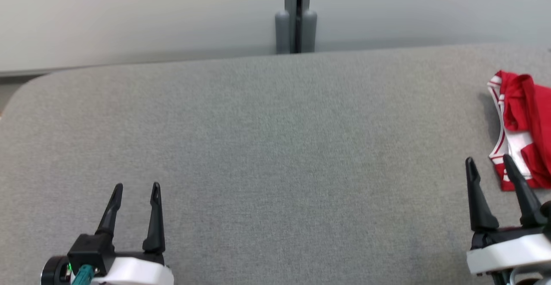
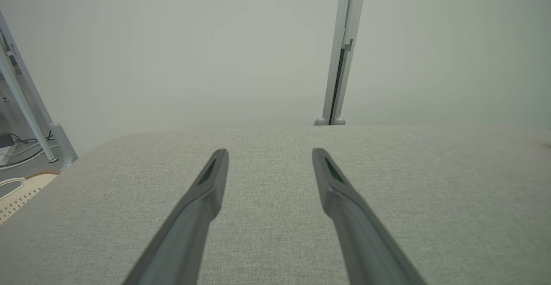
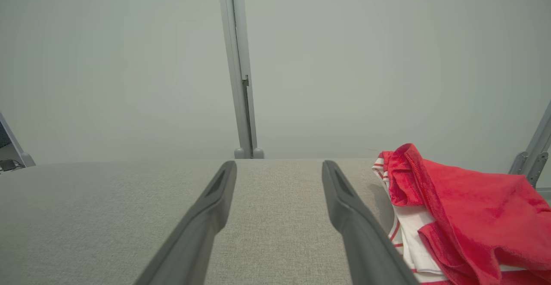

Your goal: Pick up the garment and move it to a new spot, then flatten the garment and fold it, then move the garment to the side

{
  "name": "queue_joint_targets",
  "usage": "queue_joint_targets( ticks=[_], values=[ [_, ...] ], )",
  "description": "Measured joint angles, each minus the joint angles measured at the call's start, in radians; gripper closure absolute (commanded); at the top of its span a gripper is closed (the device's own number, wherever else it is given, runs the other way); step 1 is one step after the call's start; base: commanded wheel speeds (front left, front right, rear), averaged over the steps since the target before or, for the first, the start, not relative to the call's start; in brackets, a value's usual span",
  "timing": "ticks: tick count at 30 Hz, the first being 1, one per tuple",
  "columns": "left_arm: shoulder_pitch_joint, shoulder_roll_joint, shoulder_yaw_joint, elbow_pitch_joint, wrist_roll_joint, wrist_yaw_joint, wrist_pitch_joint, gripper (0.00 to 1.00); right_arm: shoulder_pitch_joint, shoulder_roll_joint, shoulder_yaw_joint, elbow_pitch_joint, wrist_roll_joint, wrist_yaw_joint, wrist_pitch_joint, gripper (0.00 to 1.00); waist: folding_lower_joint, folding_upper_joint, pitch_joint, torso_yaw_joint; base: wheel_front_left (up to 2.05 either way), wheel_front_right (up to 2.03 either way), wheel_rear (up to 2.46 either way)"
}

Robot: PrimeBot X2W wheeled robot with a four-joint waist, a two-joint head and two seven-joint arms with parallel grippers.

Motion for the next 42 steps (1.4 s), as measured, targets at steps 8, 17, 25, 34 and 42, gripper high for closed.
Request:
queue_joint_targets(
  ticks=[8,17,25,34,42],
  values=[
    [0.095,0.019,-0.003,-0.008,-0.011,0.003,0.033,0.00,0.095,0.010,0.013,-0.026,-0.016,0.000,0.047,0.00,0.0000,0.0000,-0.115,0.024,0.00,0.00,0.00],
    [0.131,0.029,-0.017,-0.028,-0.016,0.013,0.066,0.00,0.152,0.039,-0.016,-0.056,-0.034,0.000,0.073,0.00,0.0000,0.0000,-0.167,0.027,0.00,0.00,0.00],
    [0.139,0.040,-0.017,-0.029,-0.017,0.022,0.087,0.00,0.163,0.049,-0.014,-0.065,-0.042,0.000,0.081,0.00,0.0000,0.0000,-0.179,0.021,0.00,0.00,0.00],
    [0.141,0.045,-0.023,-0.028,-0.021,0.025,0.095,0.00,0.163,0.049,-0.015,-0.067,-0.044,0.000,0.090,0.00,0.0000,0.0000,-0.186,0.020,0.00,0.00,0.00],
    [0.139,0.052,-0.026,-0.021,-0.025,0.028,0.099,0.00,0.164,0.054,-0.012,-0.067,-0.041,0.000,0.091,0.00,0.0000,0.0000,-0.188,0.020,0.00,0.00,0.00]
  ],
)
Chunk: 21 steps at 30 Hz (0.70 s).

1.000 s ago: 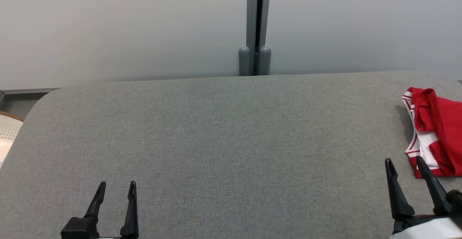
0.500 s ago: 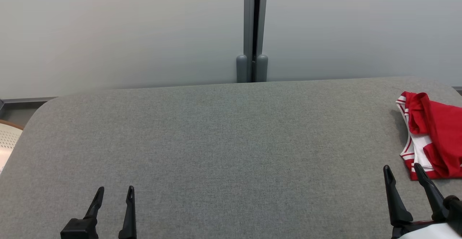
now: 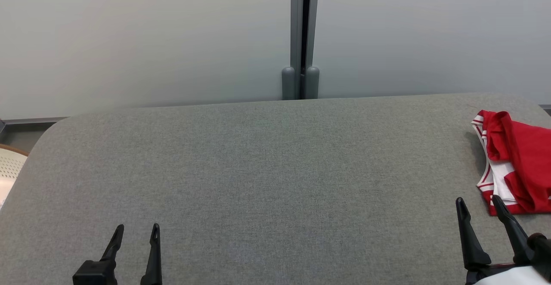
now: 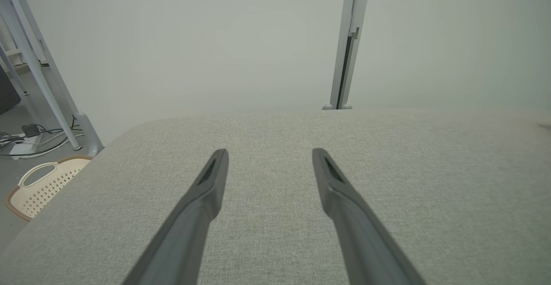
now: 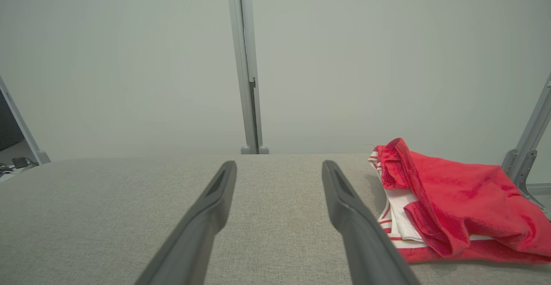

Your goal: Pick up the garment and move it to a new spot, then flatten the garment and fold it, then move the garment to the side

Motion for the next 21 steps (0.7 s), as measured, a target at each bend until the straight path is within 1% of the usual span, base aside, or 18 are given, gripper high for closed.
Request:
queue_joint_targets(
  ticks=[5,6,10,21],
  values=[
    [-0.006,0.004,-0.005,0.002,0.000,0.004,-0.003,0.00,0.000,0.000,0.001,-0.001,0.001,0.000,0.000,0.00,0.0000,0.0000,0.002,-0.001,0.00,0.00,0.00],
    [-0.007,0.005,-0.007,0.002,0.000,0.004,-0.006,1.00,0.000,0.000,0.001,0.000,0.001,0.000,0.000,1.00,0.0000,0.0000,0.002,-0.002,0.00,0.00,0.00],
    [0.016,-0.015,-0.014,0.032,-0.007,0.004,-0.001,1.00,0.012,0.013,0.004,0.035,0.006,0.000,0.000,1.00,0.0000,0.0000,0.002,-0.002,0.00,0.00,0.00],
    [-0.001,-0.033,0.023,0.053,-0.198,-0.035,0.033,1.00,-0.014,0.021,-0.004,0.080,0.211,0.000,0.016,1.00,0.0000,0.0000,0.008,-0.005,0.00,0.00,0.00]
  ],
)
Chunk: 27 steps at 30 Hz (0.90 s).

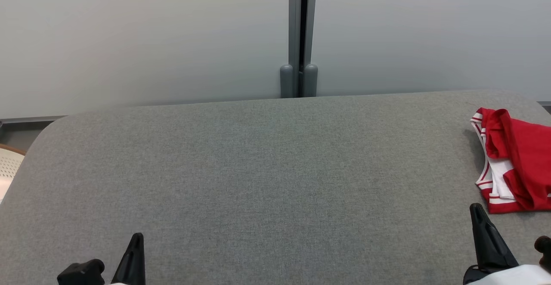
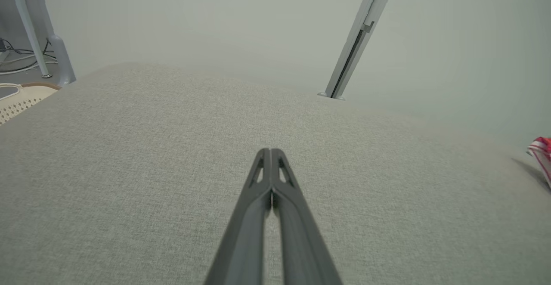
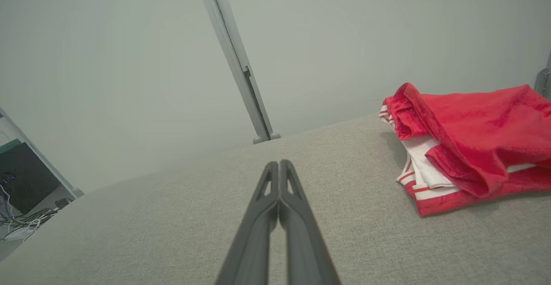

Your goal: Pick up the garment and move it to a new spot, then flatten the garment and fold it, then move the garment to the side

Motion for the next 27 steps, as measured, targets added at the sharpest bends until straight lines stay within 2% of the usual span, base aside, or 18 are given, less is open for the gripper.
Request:
queue_joint_targets(
  ticks=[16,27],
  values=[
    [-0.059,-0.027,0.056,0.035,-0.255,-0.057,0.045,1.00,-0.057,0.012,-0.018,0.059,0.277,0.000,0.021,1.00,0.0000,0.0000,0.009,-0.004,0.00,0.00,0.00],
    [-0.090,-0.045,0.089,0.049,-0.395,-0.084,0.074,1.00,-0.091,0.018,-0.029,0.091,0.428,0.000,0.034,1.00,0.0000,0.0000,0.015,-0.006,0.00,0.00,0.00]
  ],
)
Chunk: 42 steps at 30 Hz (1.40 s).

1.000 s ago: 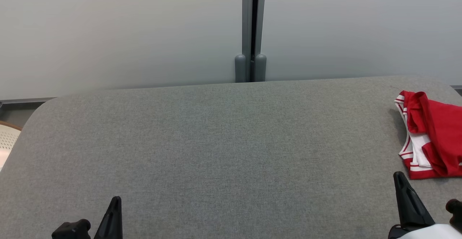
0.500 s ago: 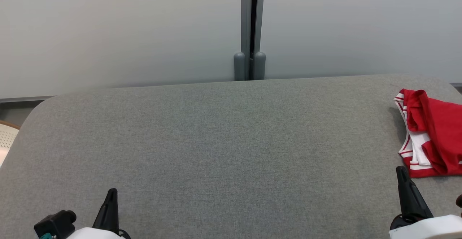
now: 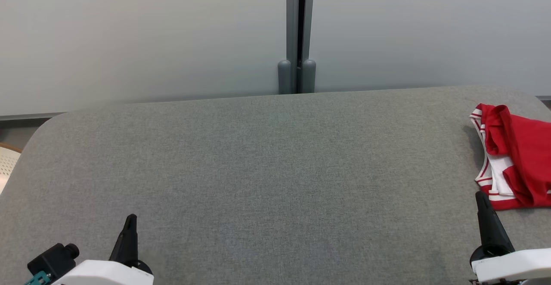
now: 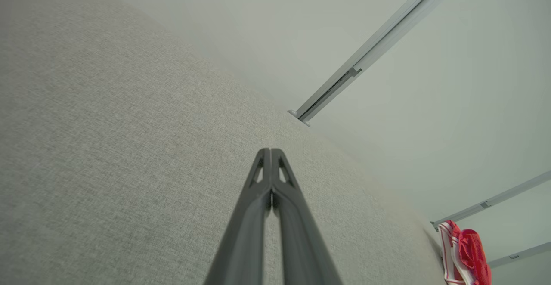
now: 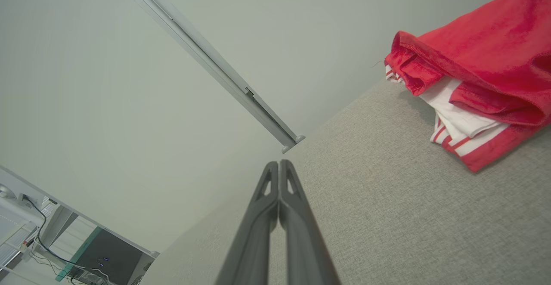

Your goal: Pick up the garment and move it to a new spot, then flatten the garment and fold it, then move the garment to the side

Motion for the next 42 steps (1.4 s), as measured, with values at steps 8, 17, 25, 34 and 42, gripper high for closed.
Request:
queue_joint_targets(
  ticks=[8,17,25,34,42],
  values=[
    [-0.020,-0.009,0.023,0.008,-0.095,-0.025,0.016,1.00,-0.022,0.003,-0.006,0.021,0.101,0.000,0.009,1.00,0.0000,0.0000,0.004,-0.002,0.00,0.00,0.00],
    [-0.036,-0.022,0.042,0.017,-0.178,-0.043,0.035,1.00,-0.042,0.007,-0.012,0.040,0.192,0.000,0.018,1.00,0.0000,0.0000,0.009,-0.004,0.00,0.00,0.00],
    [-0.052,-0.031,0.062,0.026,-0.258,-0.060,0.050,1.00,-0.060,0.011,-0.019,0.059,0.277,-0.001,0.027,1.00,0.0000,0.0000,0.013,-0.006,0.00,0.00,0.00],
    [-0.072,-0.040,0.083,0.035,-0.340,-0.078,0.068,1.00,-0.078,0.015,-0.027,0.075,0.367,-0.001,0.036,1.00,-0.0001,0.0000,0.018,-0.008,0.00,0.00,0.00],
    [-0.089,-0.050,0.100,0.041,-0.407,-0.095,0.082,1.00,-0.092,0.019,-0.032,0.093,0.439,-0.001,0.040,1.00,0.0000,0.0000,0.023,-0.009,0.00,0.00,0.00]
  ],
)
